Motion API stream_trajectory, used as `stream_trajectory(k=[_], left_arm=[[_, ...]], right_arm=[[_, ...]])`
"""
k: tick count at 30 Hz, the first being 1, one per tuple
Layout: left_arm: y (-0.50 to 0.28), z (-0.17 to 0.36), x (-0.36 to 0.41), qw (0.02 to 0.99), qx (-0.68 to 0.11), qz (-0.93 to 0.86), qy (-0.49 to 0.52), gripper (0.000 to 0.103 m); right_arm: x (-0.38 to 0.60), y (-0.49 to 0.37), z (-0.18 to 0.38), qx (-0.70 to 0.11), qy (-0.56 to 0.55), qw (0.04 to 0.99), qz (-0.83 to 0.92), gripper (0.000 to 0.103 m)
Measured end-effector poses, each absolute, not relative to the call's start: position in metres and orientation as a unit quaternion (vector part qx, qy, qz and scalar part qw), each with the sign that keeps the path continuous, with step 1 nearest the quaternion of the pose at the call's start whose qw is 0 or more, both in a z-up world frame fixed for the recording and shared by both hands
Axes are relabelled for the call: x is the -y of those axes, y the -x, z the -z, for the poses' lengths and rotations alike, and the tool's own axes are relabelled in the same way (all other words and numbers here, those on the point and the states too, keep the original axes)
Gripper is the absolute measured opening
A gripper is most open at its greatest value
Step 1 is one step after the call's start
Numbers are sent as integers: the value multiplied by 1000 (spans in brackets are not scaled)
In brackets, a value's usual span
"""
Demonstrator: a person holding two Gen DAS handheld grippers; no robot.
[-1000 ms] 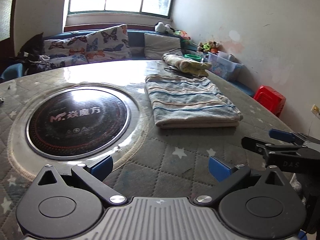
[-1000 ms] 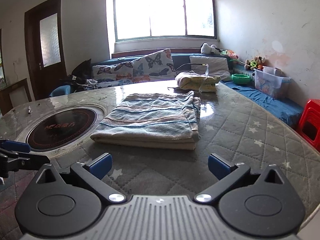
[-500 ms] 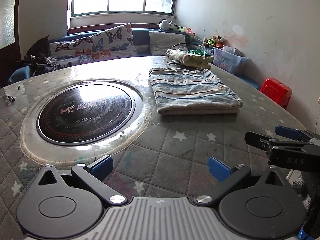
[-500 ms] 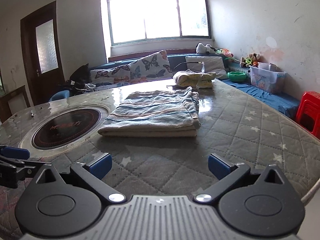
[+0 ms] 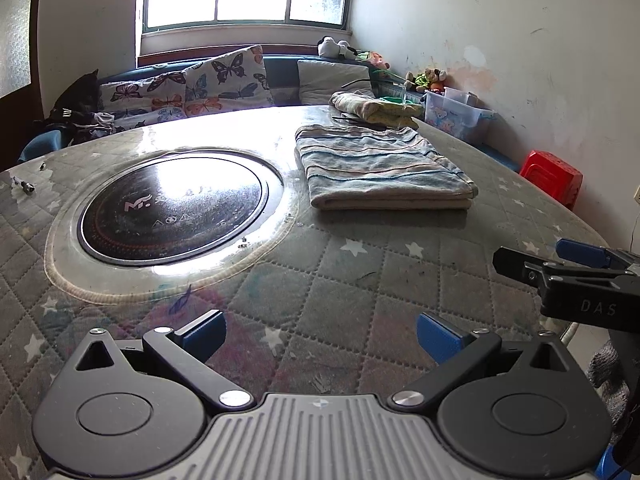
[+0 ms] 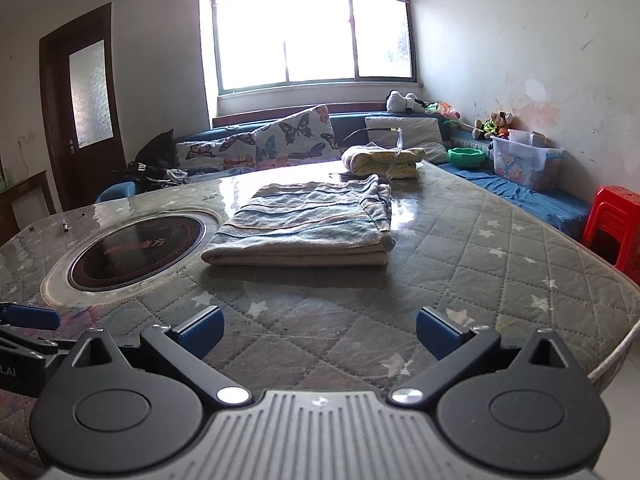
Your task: Fold clothes
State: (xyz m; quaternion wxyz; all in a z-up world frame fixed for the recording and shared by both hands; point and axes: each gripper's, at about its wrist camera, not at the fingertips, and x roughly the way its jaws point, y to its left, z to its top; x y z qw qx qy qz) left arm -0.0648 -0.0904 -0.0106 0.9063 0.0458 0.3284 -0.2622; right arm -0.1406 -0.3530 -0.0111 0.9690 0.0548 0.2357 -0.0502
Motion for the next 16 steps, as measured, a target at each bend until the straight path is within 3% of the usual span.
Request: stream_trajectory(k=[16], left_arm=[[66, 6, 94, 910, -317, 261, -50, 103]], right_arm=[[349, 137, 7, -231, -51, 970, 48, 103]])
